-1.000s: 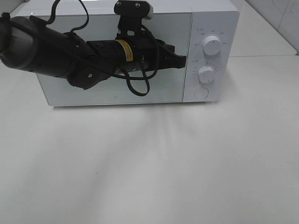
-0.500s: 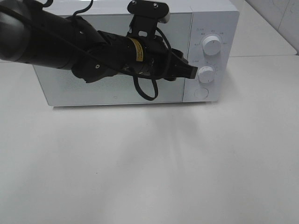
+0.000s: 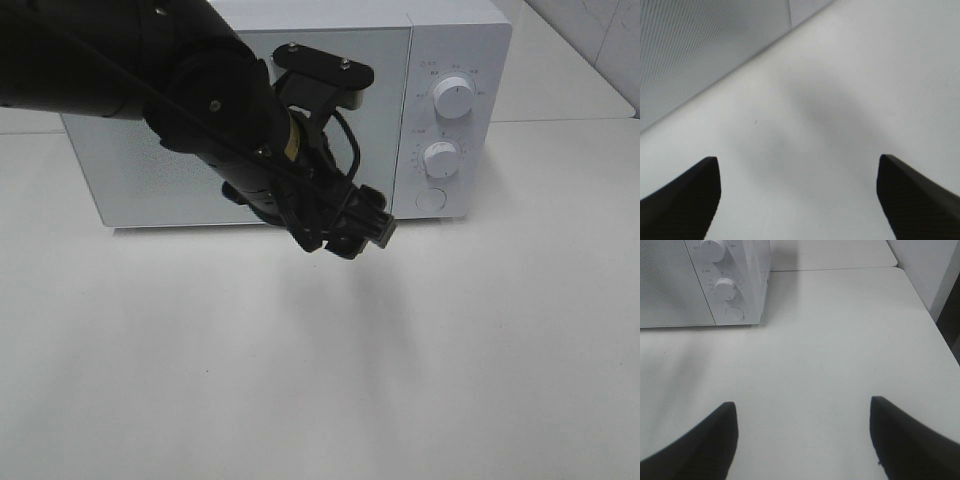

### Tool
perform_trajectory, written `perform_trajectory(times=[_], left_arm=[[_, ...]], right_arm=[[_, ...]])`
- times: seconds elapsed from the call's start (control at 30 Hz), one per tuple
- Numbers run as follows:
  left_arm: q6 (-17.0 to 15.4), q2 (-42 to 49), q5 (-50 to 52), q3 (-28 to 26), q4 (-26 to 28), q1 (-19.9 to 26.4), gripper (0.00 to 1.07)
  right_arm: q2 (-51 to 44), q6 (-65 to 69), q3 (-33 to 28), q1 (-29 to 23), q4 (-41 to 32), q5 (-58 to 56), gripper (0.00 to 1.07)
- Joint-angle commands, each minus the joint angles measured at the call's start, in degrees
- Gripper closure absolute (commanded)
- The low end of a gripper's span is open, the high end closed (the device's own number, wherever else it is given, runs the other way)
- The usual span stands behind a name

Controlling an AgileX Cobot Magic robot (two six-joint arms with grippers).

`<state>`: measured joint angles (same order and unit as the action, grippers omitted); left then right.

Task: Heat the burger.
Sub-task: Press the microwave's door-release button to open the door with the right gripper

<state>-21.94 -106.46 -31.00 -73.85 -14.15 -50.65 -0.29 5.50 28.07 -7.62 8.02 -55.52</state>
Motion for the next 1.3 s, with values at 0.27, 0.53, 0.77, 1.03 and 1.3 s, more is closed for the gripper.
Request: perform_trajectory(times=[0.27,0.53,0.77,1.03,1.3], left_arm=[[15.1,3.4,-23.8,-0.3,19.1,2.9,0.28],[16.3,7.4,-32.0,-0.2,20.1,7.8,0.28],[17.5,12.2,-35.0,3.2,20.3,15.4,0.28],[21.0,26.6,-31.9,17.5,22.7,31.5,0.28],[23.7,36.3,-29.9,27.0,22.8,44.5,0.28]], right_arm=[[-1.6,-0.6,0.0,0.4,0.0,0.3,0.37],[-1.6,-0.6,0.0,0.4,0.0,0.3,0.37],[-1.6,-0.6,0.0,0.4,0.0,0.3,0.37],[-1.6,-0.6,0.0,0.4,0.0,0.3,0.37],[-1.6,-0.6,0.0,0.4,0.0,0.3,0.37]])
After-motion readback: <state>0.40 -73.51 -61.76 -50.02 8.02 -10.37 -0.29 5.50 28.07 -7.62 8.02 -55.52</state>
